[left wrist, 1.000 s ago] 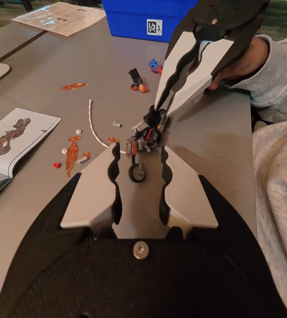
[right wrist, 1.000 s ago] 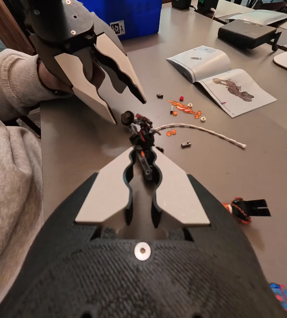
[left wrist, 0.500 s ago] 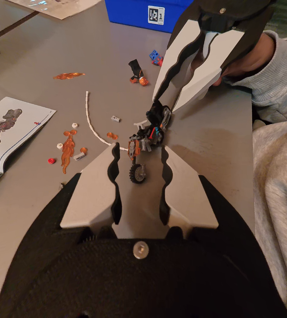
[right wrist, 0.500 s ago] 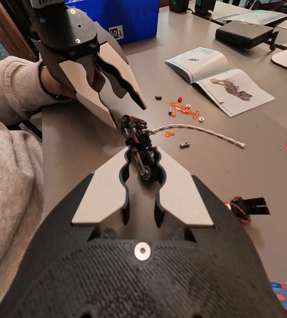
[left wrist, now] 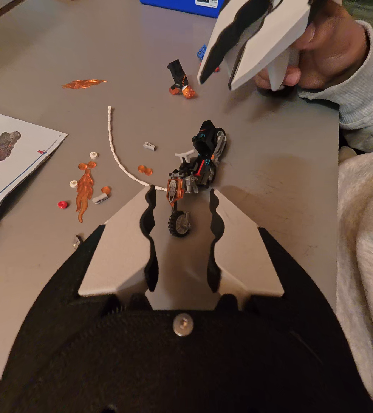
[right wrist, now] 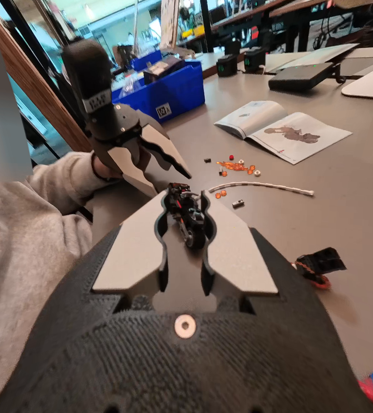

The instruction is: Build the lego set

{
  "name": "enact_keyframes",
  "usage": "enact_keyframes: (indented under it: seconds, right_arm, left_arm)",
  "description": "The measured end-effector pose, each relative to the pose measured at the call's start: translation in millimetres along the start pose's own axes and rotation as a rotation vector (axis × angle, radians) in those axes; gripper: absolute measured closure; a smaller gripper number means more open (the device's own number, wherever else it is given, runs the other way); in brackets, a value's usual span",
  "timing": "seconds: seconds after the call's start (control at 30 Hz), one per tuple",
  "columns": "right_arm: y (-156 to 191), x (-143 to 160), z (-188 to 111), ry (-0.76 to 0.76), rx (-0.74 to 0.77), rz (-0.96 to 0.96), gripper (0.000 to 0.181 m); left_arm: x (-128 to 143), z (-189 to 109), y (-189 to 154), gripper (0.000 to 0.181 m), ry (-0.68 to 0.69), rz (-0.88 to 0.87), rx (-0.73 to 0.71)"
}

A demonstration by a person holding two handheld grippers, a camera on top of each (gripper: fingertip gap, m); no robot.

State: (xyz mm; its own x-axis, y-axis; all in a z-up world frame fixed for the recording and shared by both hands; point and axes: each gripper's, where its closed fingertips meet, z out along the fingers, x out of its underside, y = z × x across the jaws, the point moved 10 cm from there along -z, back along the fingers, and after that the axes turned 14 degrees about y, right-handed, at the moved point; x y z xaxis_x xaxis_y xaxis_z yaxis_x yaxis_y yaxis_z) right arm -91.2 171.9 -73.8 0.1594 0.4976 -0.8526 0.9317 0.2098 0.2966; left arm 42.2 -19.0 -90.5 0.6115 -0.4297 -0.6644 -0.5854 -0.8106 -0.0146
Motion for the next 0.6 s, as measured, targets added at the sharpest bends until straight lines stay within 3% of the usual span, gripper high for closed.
enact_keyframes:
  seconds: [0.2, 0.6]
  right_arm:
    - [-1.4, -0.3, -4.7, -0.106, -0.134, 0.089, 0.154]
    - [0.4, 0.0, -6.8, -0.131, -0.103, 0.078, 0.156]
  left_arm:
    - [-0.2, 0.5, -1.1, 0.135, 0.005, 0.009, -0.007]
    - [-0.3, 2.4, -11.6, 0.144, 0.019, 0.105, -0.061]
